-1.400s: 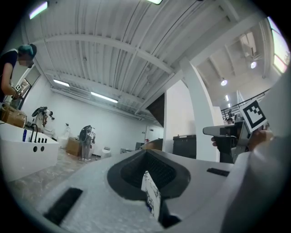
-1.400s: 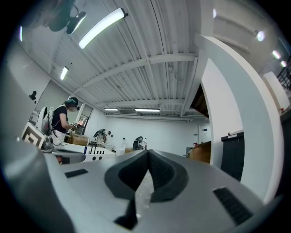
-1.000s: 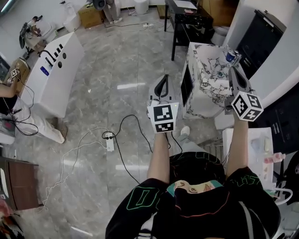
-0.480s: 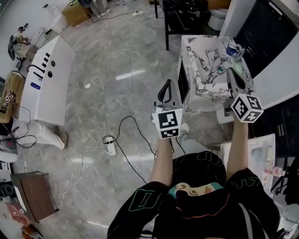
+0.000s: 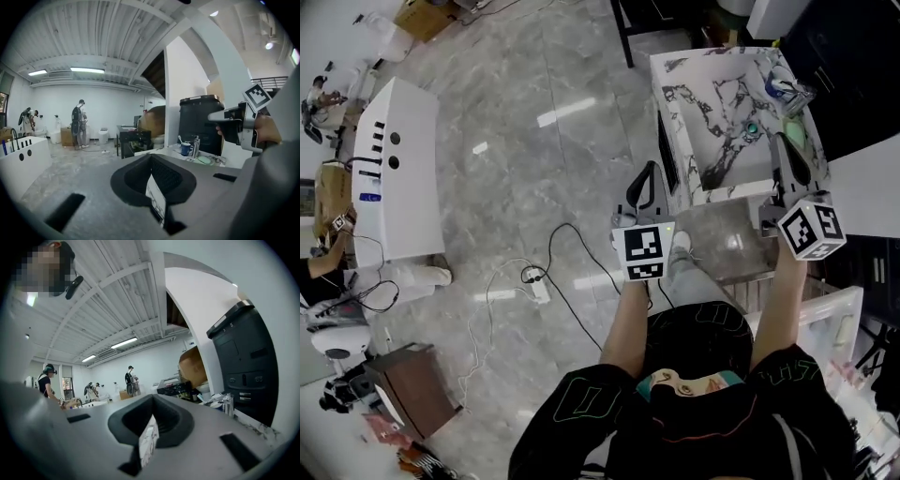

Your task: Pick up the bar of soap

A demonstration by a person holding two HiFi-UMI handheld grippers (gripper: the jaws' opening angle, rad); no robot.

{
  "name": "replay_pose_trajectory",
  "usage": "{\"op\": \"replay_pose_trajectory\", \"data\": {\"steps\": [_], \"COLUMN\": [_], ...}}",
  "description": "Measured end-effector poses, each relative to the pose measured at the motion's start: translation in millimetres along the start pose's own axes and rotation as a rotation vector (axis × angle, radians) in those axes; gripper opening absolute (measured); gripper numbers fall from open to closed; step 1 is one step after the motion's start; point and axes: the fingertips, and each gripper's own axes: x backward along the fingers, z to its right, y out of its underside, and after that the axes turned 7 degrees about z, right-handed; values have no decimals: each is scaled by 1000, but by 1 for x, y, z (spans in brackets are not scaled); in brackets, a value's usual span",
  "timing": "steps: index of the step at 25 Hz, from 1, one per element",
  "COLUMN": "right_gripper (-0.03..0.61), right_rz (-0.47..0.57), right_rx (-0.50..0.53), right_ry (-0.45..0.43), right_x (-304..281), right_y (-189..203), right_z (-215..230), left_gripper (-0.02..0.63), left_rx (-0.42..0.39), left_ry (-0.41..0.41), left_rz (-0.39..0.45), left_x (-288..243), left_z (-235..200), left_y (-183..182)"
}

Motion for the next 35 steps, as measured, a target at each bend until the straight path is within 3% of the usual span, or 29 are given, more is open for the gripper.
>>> {"op": "replay_pose_trajectory", "data": {"steps": [7, 10, 16, 19, 30, 35], "right_gripper": [6, 6, 6, 6, 6, 6], "right_rz": [36, 51, 57, 46, 54, 17], "right_rx": [-43, -35, 2, 37, 88, 88], "right_ry": [-3, -29, -70, -69, 161, 281], "right_x": [-50, -68, -90, -94, -84, -65], "right_y": [4, -2, -11, -10, -23, -14], "right_z": [38, 35, 24, 27, 111, 148], "left_gripper": [8, 8, 8, 8, 8, 9], "left_rx": [-23, -37, -43, -21, 2, 34], "left_ry": [51, 78, 57, 69, 280, 374], "left_rz": [-15, -1, 6, -25, -35, -110], "left_x": [-70, -84, -98, -110, -189, -204], "left_z": [16, 21, 5, 4, 60, 87], "left_y": [-10, -21, -34, -22, -16, 5]}}
